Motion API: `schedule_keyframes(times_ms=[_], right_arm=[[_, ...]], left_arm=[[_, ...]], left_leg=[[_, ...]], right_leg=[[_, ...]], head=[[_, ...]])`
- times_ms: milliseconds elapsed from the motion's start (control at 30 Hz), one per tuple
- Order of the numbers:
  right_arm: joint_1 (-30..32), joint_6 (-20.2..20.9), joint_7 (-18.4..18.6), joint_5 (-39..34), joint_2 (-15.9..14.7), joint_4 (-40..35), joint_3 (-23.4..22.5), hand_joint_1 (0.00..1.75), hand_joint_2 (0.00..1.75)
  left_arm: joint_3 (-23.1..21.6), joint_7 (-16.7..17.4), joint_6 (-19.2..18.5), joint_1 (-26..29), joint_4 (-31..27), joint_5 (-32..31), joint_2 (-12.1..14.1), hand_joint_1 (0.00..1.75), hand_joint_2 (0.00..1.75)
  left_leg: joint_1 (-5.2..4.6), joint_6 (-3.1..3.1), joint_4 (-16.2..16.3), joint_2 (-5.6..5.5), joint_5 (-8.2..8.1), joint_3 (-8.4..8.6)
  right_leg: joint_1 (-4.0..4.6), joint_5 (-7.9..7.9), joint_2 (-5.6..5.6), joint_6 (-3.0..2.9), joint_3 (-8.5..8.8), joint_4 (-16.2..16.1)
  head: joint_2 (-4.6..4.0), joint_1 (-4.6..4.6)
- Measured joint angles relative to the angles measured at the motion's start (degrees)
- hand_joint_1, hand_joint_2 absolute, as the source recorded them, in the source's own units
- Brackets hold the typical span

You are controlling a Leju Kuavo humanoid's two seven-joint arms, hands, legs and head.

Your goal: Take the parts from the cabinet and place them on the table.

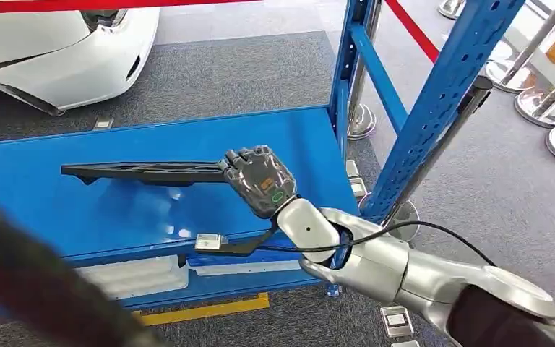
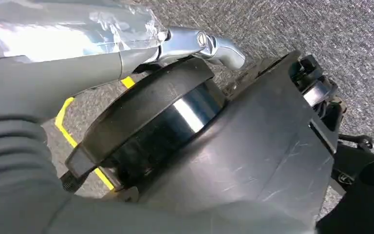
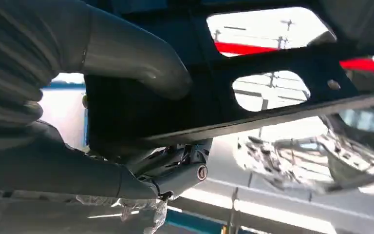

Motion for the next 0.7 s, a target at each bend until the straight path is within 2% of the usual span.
schedule_keyframes(times_ms=[33, 67, 700], right_arm=[[-0.19, 0.35, -0.09, 0.35, -0.22, -0.98, 0.02, 1.75, 1.75], [-0.4, 0.66, -0.13, 0.5, -0.44, -1.97, 0.02, 1.75, 1.75], [-6.23, 3.54, 0.15, 3.71, -3.41, -12.26, 0.52, 1.75, 1.75]], left_arm=[[0.0, 0.0, 0.07, 0.03, -0.02, 0.11, 0.0, 0.0, 0.0], [0.0, 0.0, 0.09, 0.05, -0.04, 0.17, -0.02, 0.0, 1.75], [0.0, 0.13, -0.11, 0.05, -0.48, 0.72, -0.02, 0.0, 1.75]], left_leg=[[0.0, 0.0, 0.0, 0.0, 0.0, 0.0], [0.0, 0.0, 0.0, 0.0, 0.0, 0.0], [0.0, 0.0, 0.0, 0.0, 0.0, 0.0]], right_leg=[[0.0, 0.0, 0.0, 0.0, 0.0, 0.0], [0.0, 0.0, 0.0, 0.0, 0.0, 0.0], [0.0, 0.0, 0.0, 0.0, 0.0, 0.0]], head=[[0.0, 0.0], [0.0, 0.0], [0.0, 0.02]])
